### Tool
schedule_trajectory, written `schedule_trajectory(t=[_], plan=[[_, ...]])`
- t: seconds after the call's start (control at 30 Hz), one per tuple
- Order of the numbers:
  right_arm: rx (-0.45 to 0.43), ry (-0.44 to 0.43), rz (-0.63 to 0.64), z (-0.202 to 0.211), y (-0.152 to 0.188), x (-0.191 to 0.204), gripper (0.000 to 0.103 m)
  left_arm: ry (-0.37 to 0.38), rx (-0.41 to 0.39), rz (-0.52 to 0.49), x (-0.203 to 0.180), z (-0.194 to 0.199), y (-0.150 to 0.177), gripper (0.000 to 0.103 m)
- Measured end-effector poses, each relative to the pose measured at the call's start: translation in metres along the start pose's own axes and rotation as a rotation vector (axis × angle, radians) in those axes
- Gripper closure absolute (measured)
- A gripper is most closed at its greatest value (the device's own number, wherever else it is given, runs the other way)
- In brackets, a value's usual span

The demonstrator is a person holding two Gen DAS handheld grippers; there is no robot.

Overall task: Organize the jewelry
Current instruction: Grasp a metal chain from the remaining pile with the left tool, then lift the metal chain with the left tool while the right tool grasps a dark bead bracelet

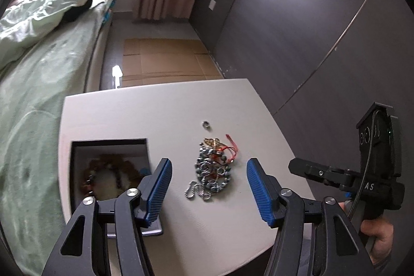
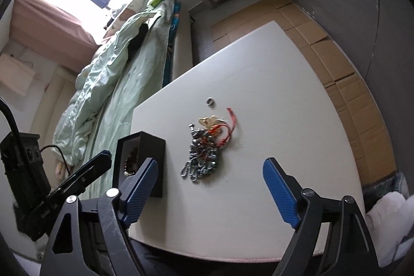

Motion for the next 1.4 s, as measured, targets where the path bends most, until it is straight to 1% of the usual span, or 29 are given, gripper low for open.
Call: schedule_trajectory(t=[0.07,0.2,0.27,0.37,0.47,0.6,0.73,0.8,0.87,0.9,0.97,1.07,1.13,1.17,1.27,1.4], plan=[[0.004,-0.003,-0.019,-0.002,-0.002,-0.006,0.018,0.007,0.019,0.002,-0.001,-0.009,-0.002,0.049],[0.005,-0.009,-0.045,-0.004,-0.006,-0.017,0.018,0.024,0.060,0.010,-0.006,-0.027,-0.003,0.050],[0.004,-0.017,-0.050,-0.005,-0.007,-0.020,0.018,0.029,0.087,0.016,-0.007,-0.040,-0.002,0.058],[0.005,-0.023,-0.060,-0.009,-0.009,-0.025,0.018,0.042,0.119,0.033,-0.009,-0.056,0.001,0.061],[0.004,-0.042,-0.073,-0.014,-0.011,-0.030,0.018,0.049,0.165,0.039,-0.011,-0.076,0.006,0.067],[-0.007,-0.064,-0.108,-0.022,-0.010,-0.038,0.018,0.043,0.205,0.037,-0.011,-0.093,0.011,0.068],[-0.006,-0.068,-0.116,-0.031,-0.008,-0.042,0.019,0.033,0.229,0.037,-0.011,-0.106,0.014,0.068],[-0.001,-0.068,-0.115,-0.035,-0.007,-0.042,0.021,0.030,0.240,0.036,-0.011,-0.111,0.015,0.068],[0.010,-0.070,-0.121,-0.041,-0.005,-0.044,0.025,0.022,0.241,0.039,-0.010,-0.115,0.018,0.070],[0.016,-0.069,-0.126,-0.043,-0.005,-0.045,0.026,0.013,0.242,0.040,-0.009,-0.117,0.019,0.076],[0.018,-0.068,-0.125,-0.046,-0.004,-0.045,0.027,-0.006,0.243,0.036,-0.008,-0.120,0.018,0.081],[0.015,-0.073,-0.119,-0.049,-0.005,-0.041,0.027,-0.022,0.238,0.019,-0.009,-0.119,0.021,0.083],[0.013,-0.062,-0.108,-0.051,-0.003,-0.040,0.027,-0.040,0.239,-0.002,-0.011,-0.117,0.021,0.092],[0.013,-0.056,-0.100,-0.052,-0.002,-0.038,0.027,-0.044,0.237,-0.010,-0.012,-0.116,0.021,0.101],[0.013,-0.053,-0.083,-0.053,0.000,-0.035,0.028,-0.033,0.231,-0.025,-0.016,-0.108,0.020,0.101],[0.020,-0.062,-0.081,-0.054,0.001,-0.033,0.035,-0.032,0.201,-0.035,-0.018,-0.095,0.014,0.101]])
Point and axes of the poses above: each gripper's, at about its wrist camera, not at the fingertips, and z roughly against the way its jaws point, x to its left, y to its underside, the point moved 9 cm from there along -z, roughly the way its jaws point, and after that the axes turned 14 degrees about -z, right-handed, at the moved point
